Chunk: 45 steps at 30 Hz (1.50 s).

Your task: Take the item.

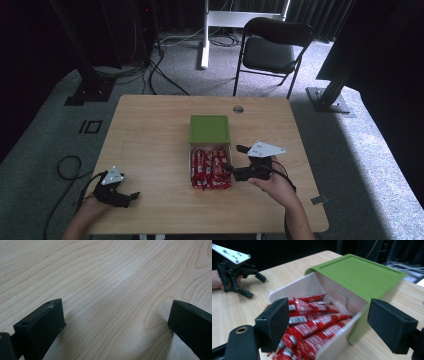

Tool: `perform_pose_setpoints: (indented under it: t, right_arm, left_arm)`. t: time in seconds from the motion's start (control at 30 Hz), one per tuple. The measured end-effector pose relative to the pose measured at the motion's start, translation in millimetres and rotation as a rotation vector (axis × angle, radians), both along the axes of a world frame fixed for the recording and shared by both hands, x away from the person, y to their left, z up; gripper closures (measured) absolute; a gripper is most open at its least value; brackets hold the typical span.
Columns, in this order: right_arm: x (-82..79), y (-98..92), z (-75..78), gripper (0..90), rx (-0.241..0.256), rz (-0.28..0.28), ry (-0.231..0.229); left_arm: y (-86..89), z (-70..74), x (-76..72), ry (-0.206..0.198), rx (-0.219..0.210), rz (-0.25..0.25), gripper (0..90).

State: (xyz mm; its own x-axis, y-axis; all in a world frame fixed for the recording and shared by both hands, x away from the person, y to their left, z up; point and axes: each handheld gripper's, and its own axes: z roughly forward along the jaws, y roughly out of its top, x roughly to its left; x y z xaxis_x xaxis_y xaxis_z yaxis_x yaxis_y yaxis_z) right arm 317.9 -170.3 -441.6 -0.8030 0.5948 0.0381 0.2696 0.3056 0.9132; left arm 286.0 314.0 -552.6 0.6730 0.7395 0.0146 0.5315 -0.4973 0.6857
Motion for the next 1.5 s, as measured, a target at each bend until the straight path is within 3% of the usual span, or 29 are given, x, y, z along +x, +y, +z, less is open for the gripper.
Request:
perform_pose_setpoints:
  t: [0.27, 0.63, 0.9, 0.93, 0.97, 1.3, 1.37, 1.5]
  right_arm:
    - [0.9, 31.0, -3.5, 20.2, 0.001, 0.073, 0.004]
    - [7.7, 58.2, -14.9, 23.4, -0.048, 0.106, 0.027]
    - [16.8, 68.9, -22.9, 34.7, -0.101, 0.057, 0.046]
    - [18.3, 69.9, -25.5, 39.5, -0.117, 0.032, 0.065]
    - [20.2, 69.9, -26.9, 42.1, -0.112, 0.035, 0.112]
    - [25.8, 86.6, -30.8, 43.6, -0.196, -0.092, 0.131]
    - [28.3, 92.2, -32.7, 50.6, -0.227, -0.137, 0.146]
    - [32.1, 97.9, -35.8, 53.4, -0.241, -0.174, 0.174]
  left_arm:
    - [0.1, 0.0, 0.1, -0.001, 0.001, -0.001, 1.5]
    - [0.1, 0.1, 0.1, 0.0, 0.001, -0.001, 1.5]
    - [0.2, 0.1, 0.1, 0.001, 0.001, -0.001, 1.6]
    - [0.2, 0.1, 0.1, 0.001, 0.002, -0.002, 1.5]
    - [0.2, 0.1, 0.0, 0.001, 0.002, -0.001, 1.5]
    - [0.2, 0.1, 0.1, 0.0, 0.001, -0.001, 1.6]
    - [0.2, 0.1, 0.2, -0.001, 0.002, -0.002, 1.5]
    - [0.2, 0.1, 0.1, 0.0, 0.001, -0.001, 1.6]
